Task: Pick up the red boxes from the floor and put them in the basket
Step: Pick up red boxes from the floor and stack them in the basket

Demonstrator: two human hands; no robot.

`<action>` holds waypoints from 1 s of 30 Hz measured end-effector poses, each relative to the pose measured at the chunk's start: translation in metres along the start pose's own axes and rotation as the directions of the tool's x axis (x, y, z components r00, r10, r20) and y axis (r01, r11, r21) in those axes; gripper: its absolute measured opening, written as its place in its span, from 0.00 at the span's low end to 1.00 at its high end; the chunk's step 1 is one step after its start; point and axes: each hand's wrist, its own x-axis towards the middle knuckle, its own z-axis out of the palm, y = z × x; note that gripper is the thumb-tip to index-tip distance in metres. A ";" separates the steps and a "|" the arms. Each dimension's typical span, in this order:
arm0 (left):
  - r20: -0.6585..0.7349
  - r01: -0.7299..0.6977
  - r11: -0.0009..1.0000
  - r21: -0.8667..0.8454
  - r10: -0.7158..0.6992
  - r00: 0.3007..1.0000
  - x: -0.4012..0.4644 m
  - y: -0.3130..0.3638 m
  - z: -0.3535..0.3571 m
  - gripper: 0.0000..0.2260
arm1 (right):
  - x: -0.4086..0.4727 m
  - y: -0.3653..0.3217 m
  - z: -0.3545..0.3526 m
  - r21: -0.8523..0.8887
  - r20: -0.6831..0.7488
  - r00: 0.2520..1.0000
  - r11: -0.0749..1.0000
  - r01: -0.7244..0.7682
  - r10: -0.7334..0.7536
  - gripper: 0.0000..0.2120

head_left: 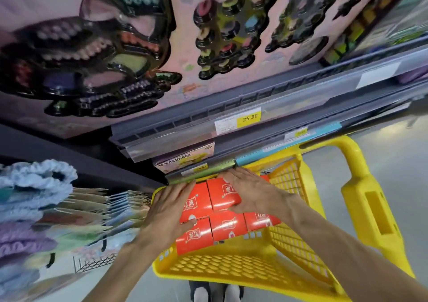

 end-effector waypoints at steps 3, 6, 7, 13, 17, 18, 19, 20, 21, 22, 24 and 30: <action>0.005 0.013 0.999 0.045 -0.013 1.000 -0.001 0.005 0.001 0.44 | 0.000 0.001 -0.004 -0.008 -0.008 0.999 0.999 0.044 -0.044 0.45; 0.025 0.041 0.995 0.095 -0.043 0.999 0.001 0.011 0.000 0.45 | 0.000 0.000 -0.003 -0.067 -0.022 0.998 0.996 0.056 -0.058 0.46; 0.033 0.043 0.993 0.108 -0.047 0.998 0.001 0.012 0.000 0.46 | 0.001 0.000 0.000 -0.090 -0.021 0.998 0.994 0.054 -0.056 0.46; 0.014 -0.099 0.994 0.039 0.098 0.995 0.006 0.027 -0.034 0.44 | -0.025 -0.011 -0.017 -0.099 -0.079 0.997 0.995 -0.009 0.001 0.50; -0.017 -0.241 0.970 0.001 0.241 0.970 0.013 0.065 -0.089 0.39 | -0.084 -0.028 -0.058 -0.050 -0.191 0.979 0.996 -0.079 0.068 0.48; -0.032 -0.262 0.965 -0.013 0.262 0.965 0.014 0.079 -0.106 0.39 | -0.105 -0.033 -0.071 -0.044 -0.210 0.973 0.993 -0.111 0.099 0.48; -0.050 -0.281 0.959 -0.025 0.279 0.959 0.014 0.094 -0.123 0.39 | -0.127 -0.039 -0.085 -0.034 -0.224 0.966 0.989 -0.144 0.133 0.48; -0.065 -0.306 0.951 -0.033 0.304 0.951 0.013 0.110 -0.140 0.39 | -0.150 -0.043 -0.098 -0.013 -0.235 0.957 0.984 -0.177 0.169 0.49; -0.083 -0.339 0.940 -0.035 0.336 0.938 0.011 0.127 -0.157 0.39 | -0.175 -0.049 -0.112 0.006 -0.262 0.945 0.980 -0.200 0.194 0.51; -0.097 -0.376 0.926 -0.034 0.371 0.923 0.010 0.146 -0.174 0.39 | -0.200 -0.055 -0.127 0.021 -0.297 0.929 0.974 -0.227 0.223 0.51; -0.110 -0.453 0.891 -0.038 0.447 0.888 0.006 0.187 -0.205 0.39 | -0.250 -0.066 -0.155 0.048 -0.359 0.887 0.955 -0.293 0.290 0.47; -0.131 -0.724 0.686 0.069 0.726 0.675 0.006 0.320 -0.264 0.37 | -0.393 -0.080 -0.218 0.037 -0.496 0.727 0.848 -0.529 0.476 0.39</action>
